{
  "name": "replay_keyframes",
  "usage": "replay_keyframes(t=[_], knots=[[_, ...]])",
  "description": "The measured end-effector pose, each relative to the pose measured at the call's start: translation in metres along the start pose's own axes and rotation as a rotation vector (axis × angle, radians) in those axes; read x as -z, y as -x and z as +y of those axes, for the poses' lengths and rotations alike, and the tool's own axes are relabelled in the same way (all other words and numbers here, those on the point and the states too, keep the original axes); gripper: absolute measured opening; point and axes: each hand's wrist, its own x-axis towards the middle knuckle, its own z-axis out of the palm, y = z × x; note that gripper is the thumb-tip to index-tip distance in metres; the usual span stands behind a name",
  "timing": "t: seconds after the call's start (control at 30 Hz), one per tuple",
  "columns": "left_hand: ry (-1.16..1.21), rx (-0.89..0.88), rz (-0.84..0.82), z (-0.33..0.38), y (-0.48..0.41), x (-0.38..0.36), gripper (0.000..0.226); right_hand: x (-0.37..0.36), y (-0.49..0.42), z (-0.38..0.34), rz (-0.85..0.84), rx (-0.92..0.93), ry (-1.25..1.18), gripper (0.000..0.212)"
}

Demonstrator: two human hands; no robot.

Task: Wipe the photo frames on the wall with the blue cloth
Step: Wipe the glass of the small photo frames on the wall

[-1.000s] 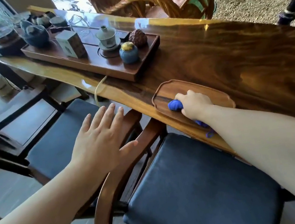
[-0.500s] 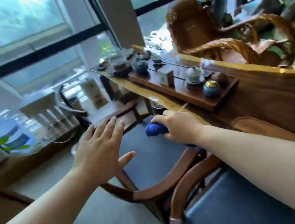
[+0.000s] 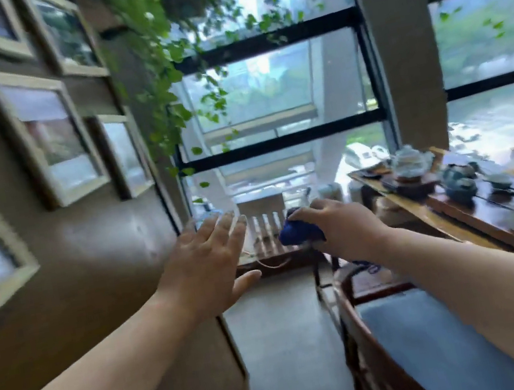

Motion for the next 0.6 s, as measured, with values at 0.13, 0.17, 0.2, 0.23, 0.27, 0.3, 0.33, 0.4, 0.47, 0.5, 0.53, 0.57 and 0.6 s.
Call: replay_keyframes(t=[0.13, 0.17, 0.2, 0.23, 0.27, 0.3, 0.33, 0.4, 0.47, 0.5, 0.53, 0.57, 0.6], knots=[[-0.088, 0.082, -0.021, -0.044, 0.02, 0.013, 0.082, -0.003, -0.058, -0.041, 0.088, 0.101, -0.057, 0.055], [-0.126, 0.111, -0.031, -0.056, 0.025, 0.017, 0.082, -0.004, -0.076, -0.053, 0.105, 0.13, -0.08, 0.054], [-0.15, 0.13, -0.033, -0.064, 0.028, 0.02, 0.082, -0.005, -0.089, -0.062, 0.126, 0.158, -0.104, 0.053], [-0.177, 0.156, -0.037, -0.075, 0.032, 0.023, 0.082, -0.005, -0.106, -0.073, 0.152, 0.19, -0.135, 0.052], [-0.203, 0.185, -0.037, -0.084, 0.036, 0.027, 0.082, -0.006, -0.122, -0.083, 0.181, 0.228, -0.156, 0.052], [-0.233, 0.211, -0.037, -0.093, 0.039, 0.031, 0.082, -0.006, -0.136, -0.092, 0.203, 0.263, -0.172, 0.051], [-0.265, 0.238, -0.041, -0.101, 0.041, 0.036, 0.083, -0.006, -0.149, -0.099, 0.224, 0.298, -0.189, 0.051], [-0.315, 0.298, -0.075, -0.118, 0.047, 0.049, 0.084, -0.006, -0.176, -0.117, 0.266, 0.353, -0.253, 0.05], [-0.374, 0.359, -0.097, -0.134, 0.054, 0.063, 0.085, -0.003, -0.2, -0.136, 0.3, 0.41, -0.33, 0.05], [-0.399, 0.39, -0.105, -0.141, 0.057, 0.07, 0.085, -0.002, -0.21, -0.144, 0.311, 0.442, -0.357, 0.051], [-0.429, 0.43, -0.111, -0.149, 0.061, 0.078, 0.085, 0.0, -0.221, -0.156, 0.328, 0.483, -0.384, 0.051], [-0.464, 0.464, -0.116, -0.155, 0.065, 0.087, 0.084, 0.001, -0.231, -0.166, 0.348, 0.521, -0.408, 0.051], [-0.498, 0.498, -0.12, -0.16, 0.069, 0.096, 0.084, 0.003, -0.24, -0.178, 0.374, 0.559, -0.436, 0.052]])
